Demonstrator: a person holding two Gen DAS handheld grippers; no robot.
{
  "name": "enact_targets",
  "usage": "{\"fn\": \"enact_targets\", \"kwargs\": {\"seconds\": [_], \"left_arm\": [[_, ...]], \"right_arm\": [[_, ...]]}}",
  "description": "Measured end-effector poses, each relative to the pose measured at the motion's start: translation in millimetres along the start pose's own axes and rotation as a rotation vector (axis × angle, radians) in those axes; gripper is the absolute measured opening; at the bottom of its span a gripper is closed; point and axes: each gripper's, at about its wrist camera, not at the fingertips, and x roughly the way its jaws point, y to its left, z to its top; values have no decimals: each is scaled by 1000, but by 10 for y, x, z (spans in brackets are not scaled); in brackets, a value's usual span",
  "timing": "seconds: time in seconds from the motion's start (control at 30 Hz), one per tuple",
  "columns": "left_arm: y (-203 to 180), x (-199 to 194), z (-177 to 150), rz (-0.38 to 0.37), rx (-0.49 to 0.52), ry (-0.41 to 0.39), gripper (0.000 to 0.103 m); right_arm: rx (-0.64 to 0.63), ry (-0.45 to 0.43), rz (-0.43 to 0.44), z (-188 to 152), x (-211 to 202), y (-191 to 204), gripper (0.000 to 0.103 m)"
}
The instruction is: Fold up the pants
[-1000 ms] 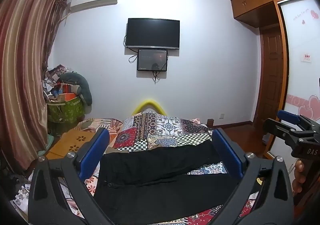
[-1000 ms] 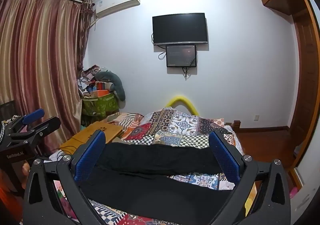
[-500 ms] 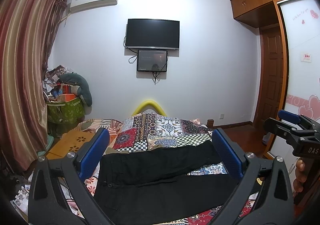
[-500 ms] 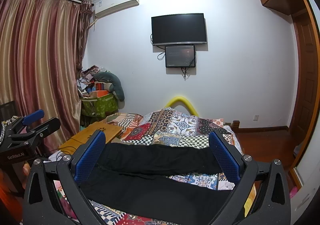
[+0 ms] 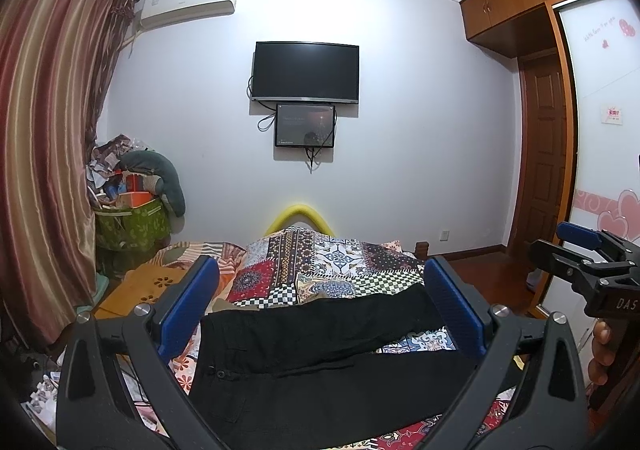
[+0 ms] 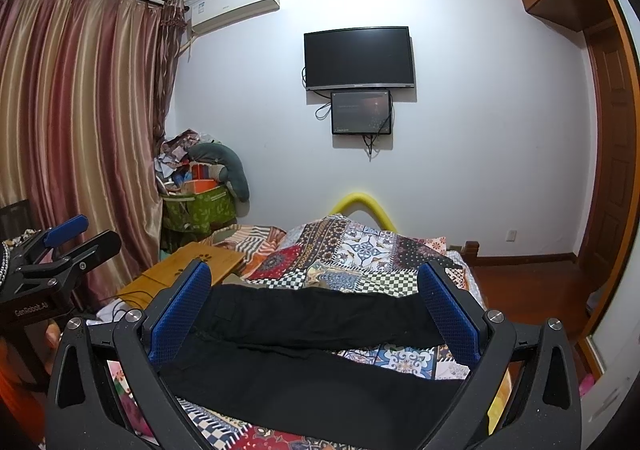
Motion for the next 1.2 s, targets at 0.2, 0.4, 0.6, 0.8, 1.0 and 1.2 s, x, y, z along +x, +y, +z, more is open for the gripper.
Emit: {"fn": "enact_targets", "kwargs": {"seconds": [0.2, 0.4, 0.6, 0.8, 1.0, 1.2], "left_arm": [[13, 5, 8, -1, 1, -1, 103], [23, -1, 4, -2, 0, -4, 103], [22, -1, 0, -2, 2, -4, 103], [22, -3, 1, -3, 1, -4, 103], [14, -5, -6, -4, 3, -6, 103], [17, -7, -16, -5, 1, -5, 103]], "right_arm": [[-3, 0, 1, -13, 5, -8, 103], [-4, 0, 1, -12, 5, -4, 103], [-7, -2, 0, -12, 1, 7, 103], [-8, -5, -2, -9, -9, 21, 103], [-7, -5, -1, -8, -8, 8, 103], [-7, -6, -2, -10, -10, 9, 103]]}}
